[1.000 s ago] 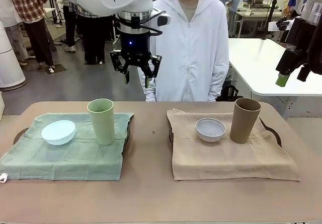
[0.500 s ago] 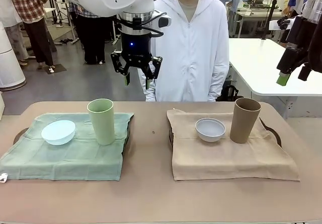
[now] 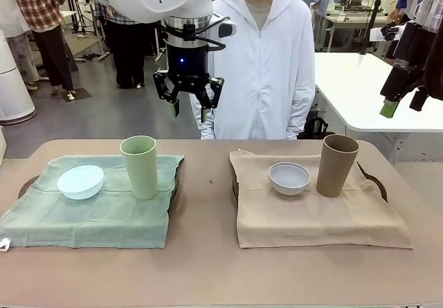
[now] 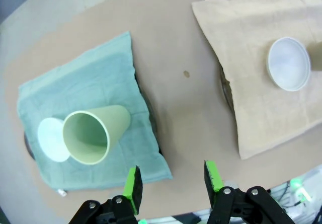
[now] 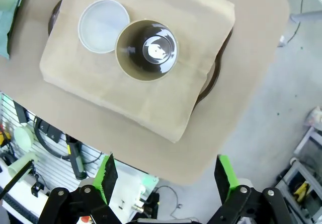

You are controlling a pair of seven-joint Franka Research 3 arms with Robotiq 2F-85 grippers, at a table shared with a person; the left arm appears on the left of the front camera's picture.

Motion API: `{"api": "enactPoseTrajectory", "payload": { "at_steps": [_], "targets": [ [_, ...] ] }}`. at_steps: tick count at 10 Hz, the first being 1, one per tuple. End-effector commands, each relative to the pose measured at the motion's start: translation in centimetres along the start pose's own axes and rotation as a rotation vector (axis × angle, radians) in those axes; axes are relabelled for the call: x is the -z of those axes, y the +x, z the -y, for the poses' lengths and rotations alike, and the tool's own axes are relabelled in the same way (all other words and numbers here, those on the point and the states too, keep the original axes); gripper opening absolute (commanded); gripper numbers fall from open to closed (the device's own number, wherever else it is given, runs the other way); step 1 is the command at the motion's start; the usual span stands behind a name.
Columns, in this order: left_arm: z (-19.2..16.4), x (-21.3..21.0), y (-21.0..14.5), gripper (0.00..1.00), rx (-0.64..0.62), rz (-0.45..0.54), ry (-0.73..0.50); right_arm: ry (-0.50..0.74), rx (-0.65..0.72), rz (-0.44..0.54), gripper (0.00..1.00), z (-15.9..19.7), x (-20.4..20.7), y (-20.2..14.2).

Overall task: Set up a tray with a mat and arrange the tableware.
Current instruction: Place the Picnic Bowl and Reusable plastic cup back onto the Handle tray in front of the human's position.

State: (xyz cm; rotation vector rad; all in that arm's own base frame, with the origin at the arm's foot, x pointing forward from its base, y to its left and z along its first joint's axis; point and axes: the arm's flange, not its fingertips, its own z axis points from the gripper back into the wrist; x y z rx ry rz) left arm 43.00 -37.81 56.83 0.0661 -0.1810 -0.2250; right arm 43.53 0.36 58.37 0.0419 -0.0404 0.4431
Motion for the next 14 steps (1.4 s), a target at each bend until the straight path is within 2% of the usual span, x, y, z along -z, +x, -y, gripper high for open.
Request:
{"api": "enactPoseTrajectory", "payload": {
  "at_steps": [1, 7, 9, 12, 14],
  "targets": [
    [-0.3, 0.0, 0.0, 0.66, 0.009, 0.014, -0.005, -0.011, -0.006, 0.007, 1.0, 0.0, 0.5, 0.0],
    [0.0, 0.0, 0.0, 0.66, 0.0, 0.0, 0.0, 0.0, 0.0, 0.0, 1.0, 0.0, 0.0, 0.0],
    [-5.1, -1.7, -1.9, 0.66, 0.045, -0.018, -0.18, 0.069, 0.043, -0.008, 1.0, 0.2, 0.8, -1.9],
    [-12.5, -2.6, -4.1, 0.66, 0.071, -0.078, -0.371, 0.219, 0.128, -0.016, 1.0, 2.3, 2.1, -5.8],
    [-17.4, -2.8, -5.9, 0.66, 0.091, -0.12, -0.565, 0.356, 0.166, 0.025, 1.0, 4.3, 2.8, -9.6]
  ]
}}
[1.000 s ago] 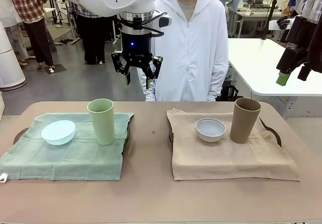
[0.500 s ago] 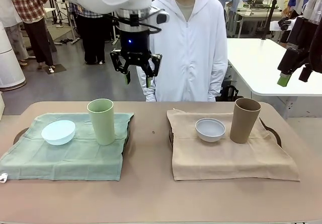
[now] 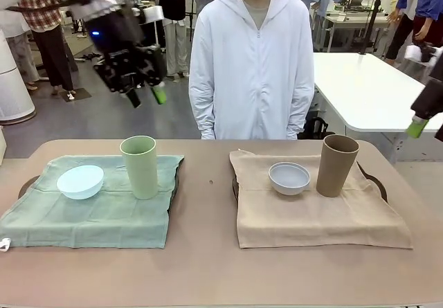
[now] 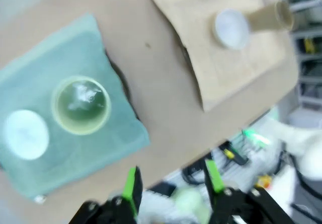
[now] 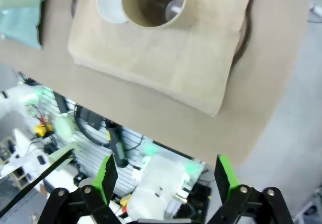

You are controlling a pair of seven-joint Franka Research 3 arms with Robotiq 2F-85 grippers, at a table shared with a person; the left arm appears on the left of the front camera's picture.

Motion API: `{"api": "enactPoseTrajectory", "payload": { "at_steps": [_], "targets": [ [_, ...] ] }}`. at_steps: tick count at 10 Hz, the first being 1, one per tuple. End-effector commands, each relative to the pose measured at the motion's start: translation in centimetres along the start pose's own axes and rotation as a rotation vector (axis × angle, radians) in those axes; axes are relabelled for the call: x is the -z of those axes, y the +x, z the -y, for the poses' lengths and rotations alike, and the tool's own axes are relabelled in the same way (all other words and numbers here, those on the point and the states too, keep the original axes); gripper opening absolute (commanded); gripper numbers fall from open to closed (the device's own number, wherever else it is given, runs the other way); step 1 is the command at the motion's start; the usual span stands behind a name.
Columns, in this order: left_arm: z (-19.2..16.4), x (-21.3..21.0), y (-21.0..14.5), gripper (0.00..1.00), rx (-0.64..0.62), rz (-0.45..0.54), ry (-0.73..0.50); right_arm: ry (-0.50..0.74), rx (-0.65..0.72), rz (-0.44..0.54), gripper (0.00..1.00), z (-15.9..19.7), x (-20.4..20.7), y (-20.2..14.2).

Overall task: Set up a tray with a mat and arrange the tableware.
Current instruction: Place the Picnic Bowl and Reusable plastic cup back onto the Handle tray in front of the human's position.

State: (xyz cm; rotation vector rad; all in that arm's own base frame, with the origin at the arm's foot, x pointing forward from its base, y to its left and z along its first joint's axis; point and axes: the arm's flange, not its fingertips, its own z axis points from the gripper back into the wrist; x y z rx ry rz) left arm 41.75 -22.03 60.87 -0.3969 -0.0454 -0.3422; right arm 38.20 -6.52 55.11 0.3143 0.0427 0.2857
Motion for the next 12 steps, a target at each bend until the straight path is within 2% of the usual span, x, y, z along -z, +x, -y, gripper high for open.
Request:
{"api": "enactPoseTrajectory", "payload": {
  "at_steps": [1, 3, 4, 5, 7, 9, 12],
  "targets": [
    [-4.5, -1.0, -2.8, 0.66, -0.002, -0.034, -0.173, 0.16, 0.025, 0.071, 1.0, 2.1, -0.4, -3.0],
    [-9.6, -2.2, -5.1, 0.66, -0.067, 0.019, -0.283, 0.336, 0.037, 0.143, 1.0, 5.1, -0.7, -5.5],
    [-12.0, -1.9, -6.2, 0.66, -0.08, 0.062, -0.362, 0.443, -0.035, 0.206, 1.0, 6.6, -0.9, -6.4],
    [-13.1, -2.1, -7.6, 0.66, -0.076, 0.115, -0.437, 0.57, -0.134, 0.26, 1.0, 7.4, -0.8, -7.1],
    [-14.7, -1.8, -9.2, 0.66, -0.064, 0.226, -0.558, 0.7, -0.182, 0.325, 1.0, 9.5, -0.4, -7.6],
    [-15.9, -1.8, -11.2, 0.66, -0.08, 0.342, -0.663, 0.771, -0.122, 0.316, 1.0, 11.5, 0.5, -8.4],
    [-19.2, -3.0, -15.9, 0.66, -0.204, 0.458, -0.738, 0.795, -0.036, 0.314, 1.0, 14.2, 2.0, -10.2]
  ]
}}
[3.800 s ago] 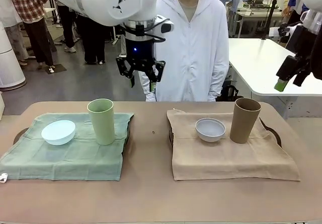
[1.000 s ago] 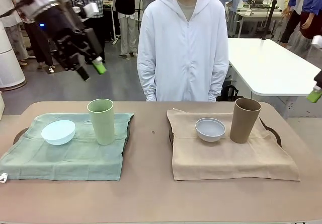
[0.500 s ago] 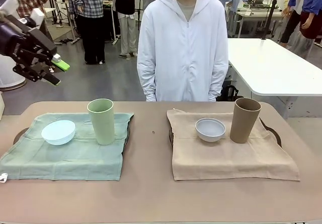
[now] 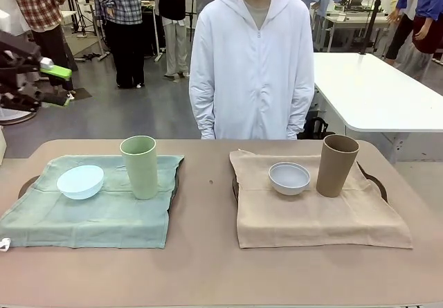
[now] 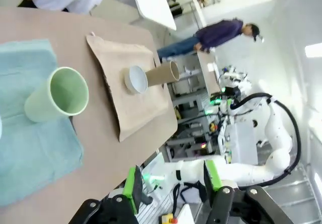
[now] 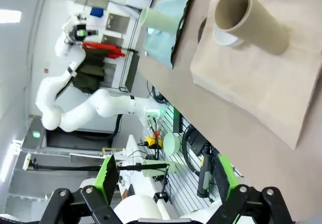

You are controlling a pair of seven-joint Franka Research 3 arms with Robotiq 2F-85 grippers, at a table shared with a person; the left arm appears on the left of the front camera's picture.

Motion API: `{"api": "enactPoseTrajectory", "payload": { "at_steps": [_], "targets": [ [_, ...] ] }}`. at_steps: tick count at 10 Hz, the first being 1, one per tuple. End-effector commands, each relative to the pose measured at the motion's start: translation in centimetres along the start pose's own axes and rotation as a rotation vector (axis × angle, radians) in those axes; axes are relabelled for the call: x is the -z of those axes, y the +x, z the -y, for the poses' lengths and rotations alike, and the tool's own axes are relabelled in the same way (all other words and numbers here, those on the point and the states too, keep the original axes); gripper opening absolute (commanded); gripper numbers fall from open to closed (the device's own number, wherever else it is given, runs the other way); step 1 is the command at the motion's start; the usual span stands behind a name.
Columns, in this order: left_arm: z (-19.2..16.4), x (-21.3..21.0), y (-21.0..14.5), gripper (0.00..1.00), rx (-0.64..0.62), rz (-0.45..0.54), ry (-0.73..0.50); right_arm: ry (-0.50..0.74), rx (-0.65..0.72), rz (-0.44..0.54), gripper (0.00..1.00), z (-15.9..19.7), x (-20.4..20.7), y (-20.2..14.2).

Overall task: Set up a tray with a mat and arrange the tableware.
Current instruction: Place the Picnic Bowl and Reusable plastic cup back onto the Handle tray in front of the human's position.

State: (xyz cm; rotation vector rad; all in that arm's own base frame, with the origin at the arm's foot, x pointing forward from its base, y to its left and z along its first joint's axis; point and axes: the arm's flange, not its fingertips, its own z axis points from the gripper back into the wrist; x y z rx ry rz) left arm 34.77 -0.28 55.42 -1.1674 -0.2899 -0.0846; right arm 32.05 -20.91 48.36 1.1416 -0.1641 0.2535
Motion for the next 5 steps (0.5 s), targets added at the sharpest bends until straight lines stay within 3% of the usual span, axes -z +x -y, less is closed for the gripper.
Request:
{"api": "enactPoseTrajectory", "payload": {
  "at_steps": [1, 4, 5],
  "targets": [
    [-0.9, -1.6, -1.7, 0.66, -0.06, 0.059, -0.015, 0.009, 0.016, 0.018, 1.0, 0.6, -1.3, -0.4],
    [-0.7, -2.1, -1.6, 0.66, -0.202, 0.056, 0.045, -0.006, 0.047, 0.022, 1.0, 1.3, -1.6, -1.5],
    [-1.4, -2.8, -1.6, 0.66, -0.1, 0.073, 0.005, -0.151, 0.086, 0.007, 1.0, 0.7, -1.0, -1.4]
  ]
}}
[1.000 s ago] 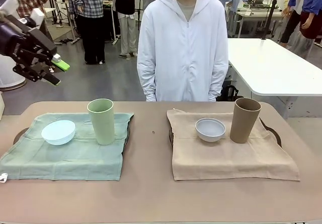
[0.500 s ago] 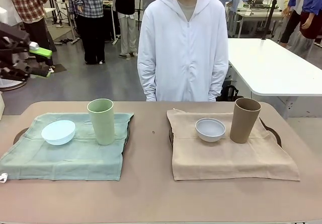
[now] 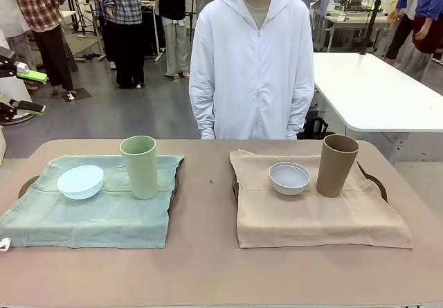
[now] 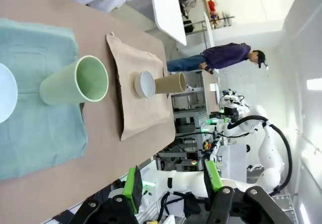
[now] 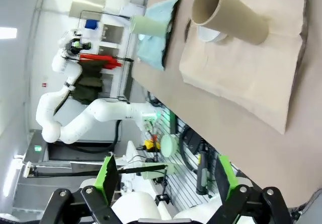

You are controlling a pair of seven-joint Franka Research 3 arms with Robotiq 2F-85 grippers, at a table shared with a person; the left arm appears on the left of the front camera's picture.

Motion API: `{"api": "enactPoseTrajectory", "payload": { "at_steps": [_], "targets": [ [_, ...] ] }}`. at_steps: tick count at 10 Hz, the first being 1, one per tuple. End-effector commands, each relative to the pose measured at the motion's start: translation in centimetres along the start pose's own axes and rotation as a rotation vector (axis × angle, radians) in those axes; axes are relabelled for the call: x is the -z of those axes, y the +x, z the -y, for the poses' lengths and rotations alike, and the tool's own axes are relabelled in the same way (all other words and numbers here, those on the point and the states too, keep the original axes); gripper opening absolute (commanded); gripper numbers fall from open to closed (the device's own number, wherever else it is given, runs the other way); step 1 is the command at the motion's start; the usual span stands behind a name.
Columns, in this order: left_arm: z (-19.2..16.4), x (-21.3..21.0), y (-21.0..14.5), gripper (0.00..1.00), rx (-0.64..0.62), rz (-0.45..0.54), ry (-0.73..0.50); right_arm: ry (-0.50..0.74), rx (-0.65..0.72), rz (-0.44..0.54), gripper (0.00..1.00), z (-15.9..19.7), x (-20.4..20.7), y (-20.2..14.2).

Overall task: Set up a tray with a mat and arrange the tableware.
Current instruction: Place the Picnic Bowl and Reusable plastic cup back onto the Handle tray in front of the human's position.

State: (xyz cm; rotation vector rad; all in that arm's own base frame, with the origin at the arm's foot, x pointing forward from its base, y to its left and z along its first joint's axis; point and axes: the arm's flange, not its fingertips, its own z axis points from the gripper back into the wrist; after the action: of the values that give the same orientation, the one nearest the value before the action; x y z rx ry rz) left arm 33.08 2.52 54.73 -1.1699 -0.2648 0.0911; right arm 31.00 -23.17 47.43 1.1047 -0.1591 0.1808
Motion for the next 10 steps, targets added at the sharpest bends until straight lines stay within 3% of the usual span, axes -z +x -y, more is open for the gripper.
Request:
{"api": "enactPoseTrajectory", "payload": {
  "at_steps": [1, 4, 5, 7, 10],
  "targets": [
    [0.0, -0.2, 0.0, 0.66, 0.049, 0.001, -0.017, 0.049, -0.006, 0.007, 1.0, 0.0, 0.1, -0.1],
    [0.0, -0.2, 0.0, 0.66, 0.049, 0.001, -0.017, 0.006, -0.002, -0.003, 1.0, -0.1, 0.2, 0.1],
    [0.0, 0.0, 0.0, 0.66, 0.031, 0.001, 0.0, 0.058, 0.002, -0.014, 1.0, 0.0, 0.1, -0.2],
    [-3.6, -6.5, 1.9, 0.66, -0.142, -0.118, -0.147, 0.128, 0.036, 0.009, 1.0, 1.4, -1.1, -1.3],
    [-7.1, -12.1, 3.1, 0.66, -0.19, -0.198, -0.21, 0.157, 0.065, 0.024, 1.0, 2.2, -1.7, -1.5]
  ]
}}
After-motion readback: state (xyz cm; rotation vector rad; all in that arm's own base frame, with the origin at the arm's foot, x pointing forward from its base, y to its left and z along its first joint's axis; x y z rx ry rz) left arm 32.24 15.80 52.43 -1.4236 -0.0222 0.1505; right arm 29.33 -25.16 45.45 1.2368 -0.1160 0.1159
